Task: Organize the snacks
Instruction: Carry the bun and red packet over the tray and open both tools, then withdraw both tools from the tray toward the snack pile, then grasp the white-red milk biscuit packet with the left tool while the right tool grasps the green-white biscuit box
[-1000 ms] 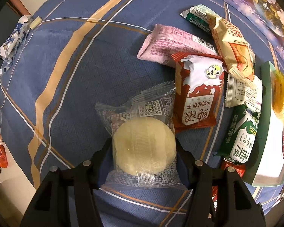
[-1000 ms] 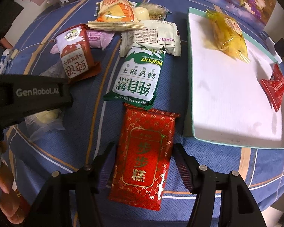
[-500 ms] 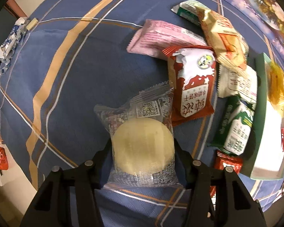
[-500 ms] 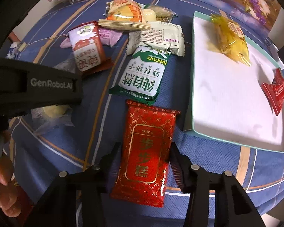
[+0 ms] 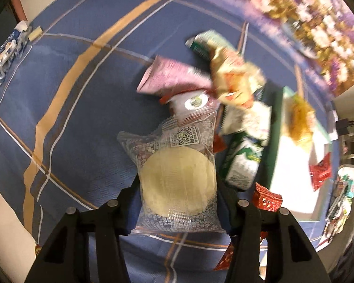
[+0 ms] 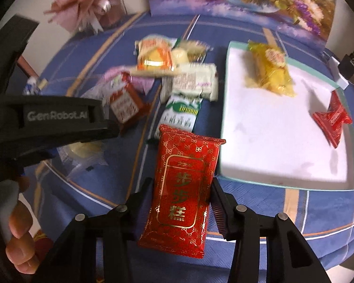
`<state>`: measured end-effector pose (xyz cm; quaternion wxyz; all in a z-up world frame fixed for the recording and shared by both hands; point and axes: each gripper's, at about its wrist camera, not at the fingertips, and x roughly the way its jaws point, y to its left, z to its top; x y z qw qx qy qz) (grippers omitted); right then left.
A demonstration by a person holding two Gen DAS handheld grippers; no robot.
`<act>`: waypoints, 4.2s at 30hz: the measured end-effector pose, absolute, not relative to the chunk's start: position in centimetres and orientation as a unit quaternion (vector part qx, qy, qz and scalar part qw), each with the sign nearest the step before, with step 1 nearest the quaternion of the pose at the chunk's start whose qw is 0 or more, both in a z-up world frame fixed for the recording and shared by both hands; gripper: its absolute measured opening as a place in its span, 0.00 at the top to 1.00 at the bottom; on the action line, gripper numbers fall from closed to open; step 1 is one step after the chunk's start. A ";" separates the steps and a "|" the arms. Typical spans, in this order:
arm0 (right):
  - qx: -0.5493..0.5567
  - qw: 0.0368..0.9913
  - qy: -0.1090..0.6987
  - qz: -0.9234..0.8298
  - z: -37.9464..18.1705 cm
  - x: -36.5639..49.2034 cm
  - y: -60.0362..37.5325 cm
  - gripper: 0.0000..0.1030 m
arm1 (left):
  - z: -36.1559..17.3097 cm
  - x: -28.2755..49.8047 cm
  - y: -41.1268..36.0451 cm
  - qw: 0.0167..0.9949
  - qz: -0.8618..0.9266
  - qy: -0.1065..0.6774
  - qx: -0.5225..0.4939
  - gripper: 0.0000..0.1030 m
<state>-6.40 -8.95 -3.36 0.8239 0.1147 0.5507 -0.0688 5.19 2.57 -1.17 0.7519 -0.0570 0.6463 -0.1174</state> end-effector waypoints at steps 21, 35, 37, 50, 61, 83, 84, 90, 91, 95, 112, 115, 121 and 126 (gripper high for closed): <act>0.282 0.789 0.462 -0.290 -2.0 -13.7 -29.3 0.52 | 1.7 0.0 -8.4 0.770 -0.237 0.592 0.016 0.45; 0.358 0.760 0.422 -0.342 -4.4 -14.6 -36.1 0.52 | -0.7 -0.4 -15.2 0.772 -0.268 0.573 0.065 0.45; 0.360 0.758 0.423 -0.344 -4.8 -14.2 -36.6 0.52 | -0.9 -0.3 -15.8 0.773 -0.270 0.570 0.069 0.45; 0.345 0.757 0.431 -0.349 -4.8 -13.9 -36.9 0.49 | -0.2 0.2 -16.3 0.774 -0.259 0.571 0.083 0.28; 0.271 0.785 0.471 -0.297 -4.2 -11.7 -32.5 0.22 | 0.1 3.6 -9.7 0.780 -0.155 0.604 0.037 0.07; 0.231 0.809 0.466 -0.273 -2.2 -9.9 -27.5 0.02 | 0.3 7.8 0.5 0.787 -0.068 0.609 -0.071 0.02; 0.229 0.810 0.466 -0.272 -2.2 -9.8 -27.1 0.02 | 0.2 7.9 0.8 0.787 -0.065 0.609 -0.074 0.02; 0.227 0.813 0.466 -0.265 -1.9 -8.6 -25.1 0.02 | -0.7 8.9 3.5 0.782 -0.047 0.611 -0.110 0.02; 0.226 0.815 0.465 -0.262 -1.8 -8.3 -24.7 0.02 | -0.8 9.0 3.9 0.781 -0.044 0.612 -0.116 0.02; 0.226 0.819 0.464 -0.251 -1.5 -7.4 -22.8 0.02 | -1.4 9.5 5.0 0.768 -0.052 0.624 -0.138 0.02; 0.210 0.828 0.484 -0.188 -2.7 -3.3 -17.0 0.02 | -3.1 10.3 6.4 0.741 -0.057 0.652 -0.153 0.02; 0.207 0.830 0.484 -0.183 -2.8 -2.9 -16.7 0.02 | -3.5 10.2 5.8 0.737 -0.068 0.655 -0.153 0.02; 0.202 0.832 0.486 -0.176 -3.2 -2.4 -16.0 0.16 | -3.7 10.0 4.1 0.737 -0.089 0.656 -0.138 0.02; 0.192 0.831 0.495 -0.164 -3.7 -1.8 -15.3 0.31 | -4.4 10.0 2.8 0.732 -0.102 0.660 -0.136 0.13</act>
